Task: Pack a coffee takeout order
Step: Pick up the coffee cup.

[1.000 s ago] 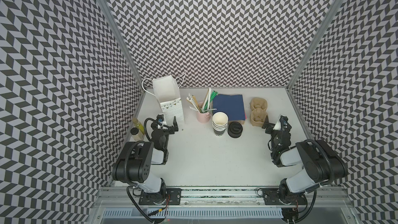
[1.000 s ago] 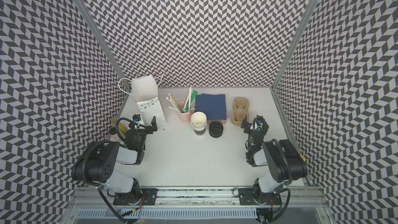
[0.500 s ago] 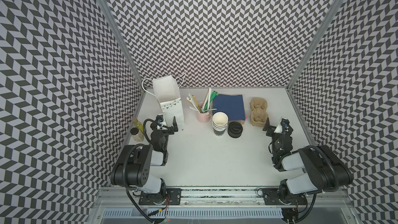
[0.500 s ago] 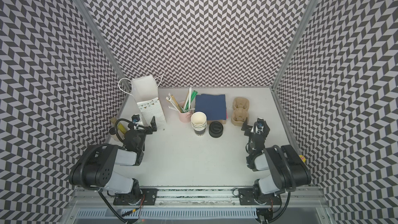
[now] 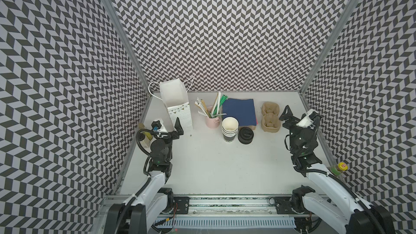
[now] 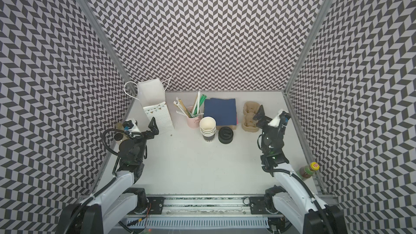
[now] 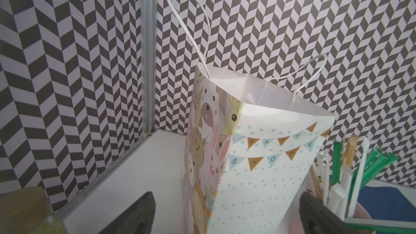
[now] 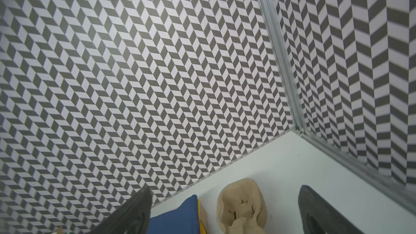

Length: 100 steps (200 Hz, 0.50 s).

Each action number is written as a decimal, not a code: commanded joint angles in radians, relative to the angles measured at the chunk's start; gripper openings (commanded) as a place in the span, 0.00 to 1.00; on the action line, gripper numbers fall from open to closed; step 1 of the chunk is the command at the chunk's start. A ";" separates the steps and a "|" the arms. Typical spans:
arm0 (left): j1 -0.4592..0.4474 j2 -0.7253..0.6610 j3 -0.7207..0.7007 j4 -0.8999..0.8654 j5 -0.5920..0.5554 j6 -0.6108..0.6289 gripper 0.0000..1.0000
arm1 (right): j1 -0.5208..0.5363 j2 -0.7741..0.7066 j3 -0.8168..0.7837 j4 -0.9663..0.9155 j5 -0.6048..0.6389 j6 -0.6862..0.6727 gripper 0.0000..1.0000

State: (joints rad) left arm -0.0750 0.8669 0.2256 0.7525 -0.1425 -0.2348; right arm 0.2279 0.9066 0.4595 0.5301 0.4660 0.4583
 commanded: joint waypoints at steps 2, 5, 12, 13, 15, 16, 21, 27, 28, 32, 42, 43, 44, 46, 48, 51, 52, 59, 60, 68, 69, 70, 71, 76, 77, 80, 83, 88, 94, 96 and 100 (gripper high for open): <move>-0.020 -0.177 -0.011 -0.176 -0.060 -0.170 1.00 | -0.006 -0.075 0.017 -0.154 -0.079 0.213 0.99; -0.021 -0.208 -0.015 -0.187 -0.079 -0.206 1.00 | -0.006 -0.081 0.016 -0.148 -0.092 0.206 0.99; -0.042 -0.265 -0.019 -0.240 -0.167 -0.289 1.00 | -0.006 -0.091 0.023 -0.145 -0.114 0.202 0.99; -0.047 -0.273 -0.017 -0.253 -0.184 -0.302 1.00 | -0.006 -0.092 0.024 -0.145 -0.118 0.201 0.99; -0.055 -0.287 -0.012 -0.281 -0.215 -0.328 1.00 | -0.006 -0.093 0.027 -0.146 -0.125 0.201 0.99; -0.060 -0.294 -0.009 -0.296 -0.229 -0.341 1.00 | -0.006 -0.093 0.029 -0.147 -0.128 0.201 0.99; -0.078 -0.328 0.011 -0.367 -0.280 -0.414 1.00 | -0.006 -0.095 0.039 -0.153 -0.143 0.195 0.99; -0.080 -0.366 0.037 -0.469 -0.306 -0.507 1.00 | -0.006 -0.089 0.066 -0.183 -0.161 0.172 0.99; -0.080 -0.373 0.040 -0.480 -0.308 -0.519 1.00 | -0.006 -0.087 0.072 -0.189 -0.162 0.170 0.99; -0.083 -0.387 0.053 -0.514 -0.311 -0.556 1.00 | -0.006 -0.079 0.095 -0.218 -0.163 0.167 0.99; -0.099 -0.447 0.069 -0.531 -0.291 -0.587 1.00 | -0.006 -0.056 0.144 -0.304 -0.151 0.168 0.99; -0.100 -0.449 0.069 -0.527 -0.284 -0.583 1.00 | -0.006 -0.053 0.152 -0.311 -0.150 0.167 0.99; -0.101 -0.453 0.071 -0.524 -0.277 -0.579 1.00 | -0.006 -0.050 0.157 -0.319 -0.150 0.166 0.99; -0.103 -0.458 0.072 -0.517 -0.261 -0.567 1.00 | -0.006 -0.046 0.168 -0.332 -0.150 0.163 0.99; -0.105 -0.460 0.075 -0.511 -0.243 -0.551 1.00 | -0.006 -0.042 0.176 -0.345 -0.150 0.162 0.99; -0.110 -0.464 0.081 -0.499 -0.220 -0.528 1.00 | -0.006 -0.037 0.187 -0.364 -0.153 0.160 0.99; -0.112 -0.464 0.083 -0.497 -0.212 -0.521 1.00 | -0.006 -0.036 0.191 -0.370 -0.154 0.161 0.99; -0.131 -0.466 0.103 -0.504 -0.194 -0.501 1.00 | -0.006 -0.029 0.209 -0.411 -0.158 0.168 0.99; -0.134 -0.467 0.107 -0.508 -0.195 -0.501 1.00 | -0.006 -0.029 0.212 -0.415 -0.158 0.168 0.99; -0.150 -0.467 0.127 -0.527 -0.203 -0.503 1.00 | -0.006 -0.028 0.218 -0.434 -0.164 0.175 0.99; -0.151 -0.467 0.129 -0.528 -0.202 -0.502 1.00 | -0.006 -0.028 0.218 -0.434 -0.165 0.175 0.99; -0.152 -0.467 0.130 -0.528 -0.200 -0.500 1.00 | -0.005 -0.028 0.217 -0.435 -0.167 0.176 0.99; -0.153 -0.467 0.132 -0.528 -0.198 -0.499 1.00 | -0.004 -0.029 0.217 -0.437 -0.168 0.177 0.99; -0.157 -0.470 0.143 -0.531 -0.183 -0.484 1.00 | -0.004 -0.031 0.215 -0.438 -0.172 0.179 0.99; -0.158 -0.471 0.145 -0.532 -0.180 -0.481 1.00 | -0.004 -0.031 0.214 -0.439 -0.173 0.179 0.99; -0.163 -0.475 0.152 -0.535 -0.172 -0.476 1.00 | -0.004 -0.032 0.213 -0.440 -0.177 0.180 0.99; -0.168 -0.480 0.157 -0.534 -0.165 -0.466 1.00 | -0.003 -0.034 0.213 -0.444 -0.183 0.181 0.99; -0.178 -0.486 0.165 -0.530 -0.147 -0.449 1.00 | -0.004 -0.034 0.216 -0.454 -0.197 0.181 0.99; -0.185 -0.492 0.184 -0.537 -0.110 -0.420 1.00 | -0.004 -0.031 0.225 -0.468 -0.218 0.174 0.99; -0.188 -0.492 0.191 -0.540 -0.098 -0.412 1.00 | -0.004 -0.029 0.228 -0.474 -0.227 0.172 0.99; -0.191 -0.493 0.205 -0.549 -0.074 -0.395 1.00 | -0.003 -0.025 0.235 -0.487 -0.241 0.166 0.99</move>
State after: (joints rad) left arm -0.2413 0.3969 0.3614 0.2737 -0.3107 -0.6743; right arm 0.2260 0.8742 0.6682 0.1436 0.3008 0.6117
